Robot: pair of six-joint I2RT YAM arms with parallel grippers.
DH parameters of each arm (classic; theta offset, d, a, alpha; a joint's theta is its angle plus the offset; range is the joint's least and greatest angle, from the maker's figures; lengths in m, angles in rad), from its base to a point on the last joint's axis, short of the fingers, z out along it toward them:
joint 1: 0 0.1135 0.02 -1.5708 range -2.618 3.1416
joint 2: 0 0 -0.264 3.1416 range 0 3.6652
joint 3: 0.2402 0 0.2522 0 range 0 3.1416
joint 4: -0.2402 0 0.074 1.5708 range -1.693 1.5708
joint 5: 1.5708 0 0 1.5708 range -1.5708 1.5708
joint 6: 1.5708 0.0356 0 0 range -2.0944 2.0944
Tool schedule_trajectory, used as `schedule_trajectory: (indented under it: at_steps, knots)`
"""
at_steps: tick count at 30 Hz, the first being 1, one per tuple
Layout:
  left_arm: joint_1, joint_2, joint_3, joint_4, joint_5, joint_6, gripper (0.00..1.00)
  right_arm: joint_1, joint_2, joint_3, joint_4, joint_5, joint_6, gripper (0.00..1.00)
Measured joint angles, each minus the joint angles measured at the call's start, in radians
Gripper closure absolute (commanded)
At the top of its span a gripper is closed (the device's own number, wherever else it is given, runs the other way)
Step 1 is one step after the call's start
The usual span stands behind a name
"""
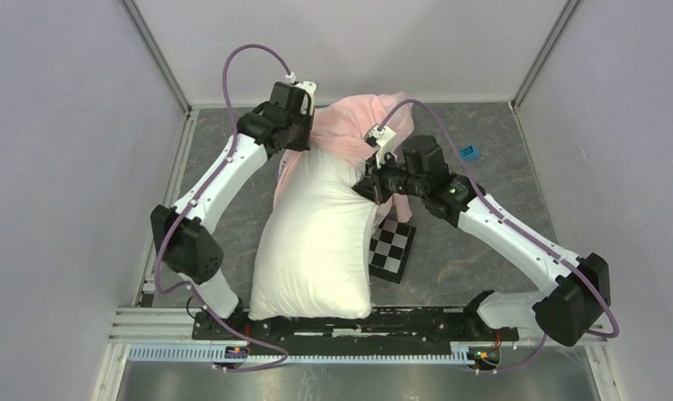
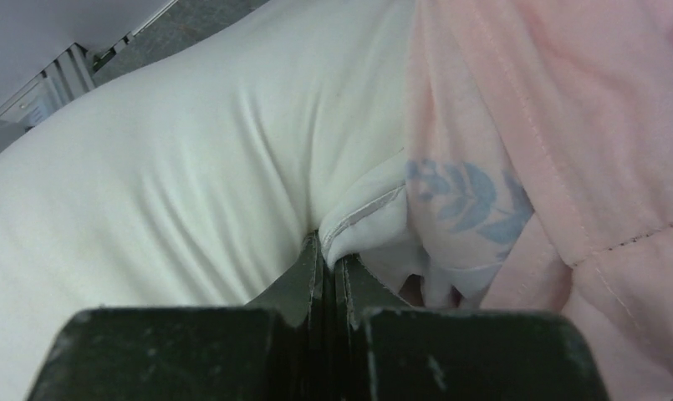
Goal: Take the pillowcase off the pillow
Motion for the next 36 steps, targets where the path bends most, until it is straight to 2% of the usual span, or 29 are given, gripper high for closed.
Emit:
schedule_trajectory:
  at_steps: [6, 10, 13, 16, 19, 20, 23, 27, 28, 32, 36]
  knots:
    - [0.018, 0.181, 0.212, -0.032, -0.103, -0.001, 0.98, 0.0, -0.038, 0.011, -0.032, -0.049, 0.0, 1.0]
    - [0.029, 0.282, 0.33, -0.092, -0.06, -0.014, 0.98, -0.002, -0.119, -0.005, -0.072, 0.017, -0.027, 1.0]
    - [0.029, 0.278, 0.325, -0.116, 0.016, -0.038, 0.98, -0.032, -0.199, -0.076, -0.093, 0.054, -0.054, 1.0]
    - [0.031, 0.216, 0.242, -0.08, 0.07, -0.073, 0.98, -0.1, -0.229, -0.138, -0.122, 0.075, -0.081, 1.0]
    - [0.032, 0.128, 0.139, -0.038, 0.082, -0.106, 0.98, -0.14, -0.238, -0.172, -0.141, 0.204, -0.095, 1.0]
    - [0.032, 0.1, 0.113, -0.027, 0.082, -0.111, 0.98, -0.142, -0.24, -0.173, -0.147, 0.259, -0.095, 0.9]
    - [0.032, 0.014, 0.037, 0.009, 0.086, -0.143, 0.98, -0.143, -0.219, -0.15, -0.169, 0.385, -0.101, 0.39]
    - [0.038, -0.08, -0.056, 0.056, 0.105, -0.182, 0.98, -0.156, -0.159, -0.056, -0.215, 0.441, -0.119, 0.08]
    - [0.042, -0.095, -0.076, 0.071, 0.11, -0.19, 0.98, -0.156, -0.158, -0.038, -0.225, 0.451, -0.118, 0.03]
    - [0.057, -0.127, -0.182, 0.159, 0.133, -0.219, 0.98, -0.094, -0.159, 0.068, -0.307, 0.511, -0.128, 0.02]
    - [0.061, -0.123, -0.29, 0.234, 0.163, -0.257, 0.98, 0.083, -0.097, 0.264, -0.395, 0.587, -0.134, 0.02]
